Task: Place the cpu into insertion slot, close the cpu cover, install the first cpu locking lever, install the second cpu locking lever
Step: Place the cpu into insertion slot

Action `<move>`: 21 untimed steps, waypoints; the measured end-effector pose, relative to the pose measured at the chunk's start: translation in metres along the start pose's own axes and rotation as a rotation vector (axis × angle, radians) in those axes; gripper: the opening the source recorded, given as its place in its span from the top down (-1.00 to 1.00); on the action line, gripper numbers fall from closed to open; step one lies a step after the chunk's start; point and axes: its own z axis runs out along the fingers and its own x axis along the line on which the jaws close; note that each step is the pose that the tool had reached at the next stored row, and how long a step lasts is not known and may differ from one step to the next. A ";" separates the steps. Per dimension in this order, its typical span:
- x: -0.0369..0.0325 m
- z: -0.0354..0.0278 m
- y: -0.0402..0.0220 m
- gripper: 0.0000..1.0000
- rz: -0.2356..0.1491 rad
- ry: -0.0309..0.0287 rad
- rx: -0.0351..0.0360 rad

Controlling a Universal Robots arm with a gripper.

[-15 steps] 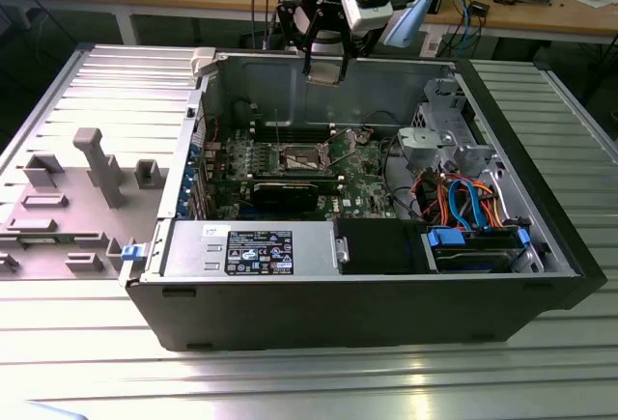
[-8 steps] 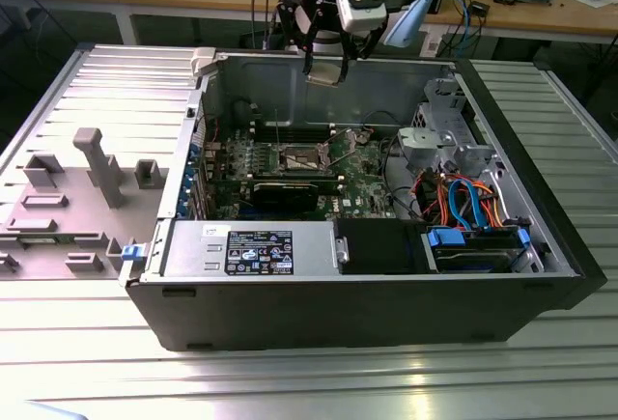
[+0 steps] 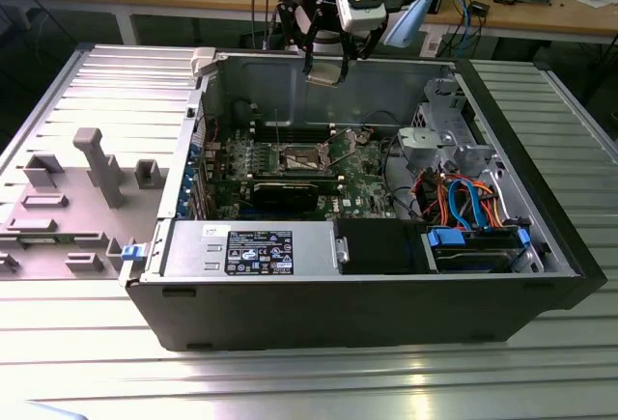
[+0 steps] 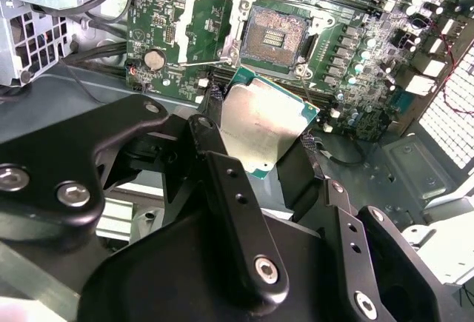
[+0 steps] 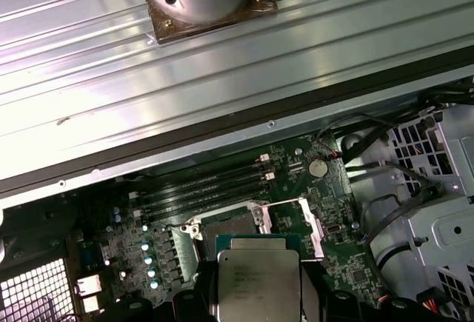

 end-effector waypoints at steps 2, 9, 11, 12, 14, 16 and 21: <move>0.0000 0.0000 0.0000 -0.08 0.000 0.0000 0.0001; 0.0022 0.0000 -0.0006 -0.08 0.001 -0.0001 -0.0001; 0.0033 0.0000 -0.0010 -0.08 0.001 -0.0001 0.0000; 0.0034 0.0000 -0.0010 -0.08 0.004 -0.0003 0.0000; 0.0035 0.0000 -0.0010 -0.08 0.018 -0.0016 -0.0002; 0.0035 0.0001 -0.0010 -0.08 0.040 -0.0035 -0.0005; 0.0038 0.0005 -0.0011 -0.08 0.067 -0.0060 -0.0013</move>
